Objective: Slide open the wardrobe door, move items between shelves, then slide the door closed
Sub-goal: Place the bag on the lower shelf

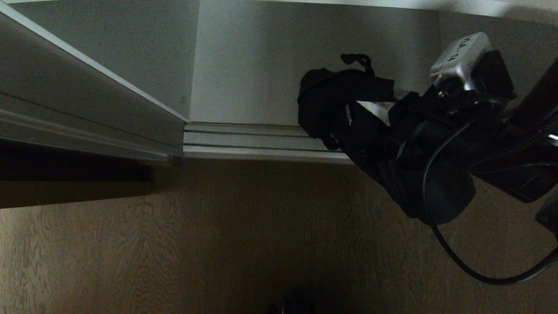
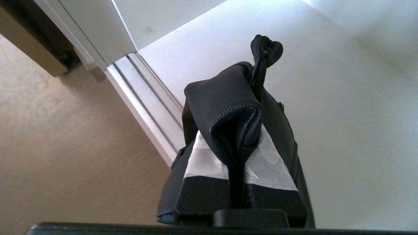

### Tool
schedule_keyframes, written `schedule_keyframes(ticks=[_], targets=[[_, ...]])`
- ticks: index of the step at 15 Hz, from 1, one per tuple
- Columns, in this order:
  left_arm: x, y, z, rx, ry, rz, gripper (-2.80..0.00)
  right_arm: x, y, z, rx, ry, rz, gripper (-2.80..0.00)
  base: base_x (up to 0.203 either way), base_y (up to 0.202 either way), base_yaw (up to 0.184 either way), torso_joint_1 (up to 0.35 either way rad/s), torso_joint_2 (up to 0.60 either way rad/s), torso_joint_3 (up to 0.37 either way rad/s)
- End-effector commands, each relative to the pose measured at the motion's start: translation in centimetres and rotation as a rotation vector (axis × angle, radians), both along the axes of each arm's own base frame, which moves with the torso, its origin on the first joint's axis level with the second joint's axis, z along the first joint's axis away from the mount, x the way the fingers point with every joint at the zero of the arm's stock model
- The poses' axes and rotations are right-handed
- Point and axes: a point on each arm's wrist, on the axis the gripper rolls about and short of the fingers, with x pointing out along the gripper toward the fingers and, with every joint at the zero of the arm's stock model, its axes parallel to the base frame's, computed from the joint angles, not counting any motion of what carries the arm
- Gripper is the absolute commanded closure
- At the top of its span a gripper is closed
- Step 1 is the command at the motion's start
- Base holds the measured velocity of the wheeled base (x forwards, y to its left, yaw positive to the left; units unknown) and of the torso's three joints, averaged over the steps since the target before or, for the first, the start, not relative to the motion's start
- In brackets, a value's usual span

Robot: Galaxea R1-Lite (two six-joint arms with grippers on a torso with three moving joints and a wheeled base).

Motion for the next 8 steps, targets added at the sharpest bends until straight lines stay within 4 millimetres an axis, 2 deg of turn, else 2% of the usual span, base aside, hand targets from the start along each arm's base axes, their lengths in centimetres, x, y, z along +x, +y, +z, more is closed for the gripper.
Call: schedule_keyframes(ticks=[1, 3, 6, 7, 8], targets=[[0.0, 0.0, 0.0, 0.000, 0.001, 0.001, 0.00, 1.5, 1.0, -1.6, -0.042, -0.006, -0.008, 0.00, 0.000, 0.000, 0.000, 0.000, 0.00, 0.000], [0.0, 0.0, 0.0, 0.000, 0.000, 0.001, 0.00, 2.7, 1.7, -2.7, -0.045, -0.018, -0.014, 0.00, 0.000, 0.000, 0.000, 0.000, 0.00, 0.000], [0.0, 0.0, 0.0, 0.000, 0.000, 0.001, 0.00, 3.8, 1.9, -3.2, -0.036, -0.025, -0.036, 0.00, 0.000, 0.000, 0.000, 0.000, 0.00, 0.000], [0.0, 0.0, 0.0, 0.000, 0.000, 0.001, 0.00, 3.9, 2.0, -3.3, -0.033, -0.028, -0.037, -2.80, 0.000, 0.000, 0.000, 0.000, 0.00, 0.000], [0.0, 0.0, 0.0, 0.000, 0.000, 0.001, 0.00, 3.9, 1.9, -3.2, -0.031, -0.028, -0.043, -2.80, 0.000, 0.000, 0.000, 0.000, 0.00, 0.000]])
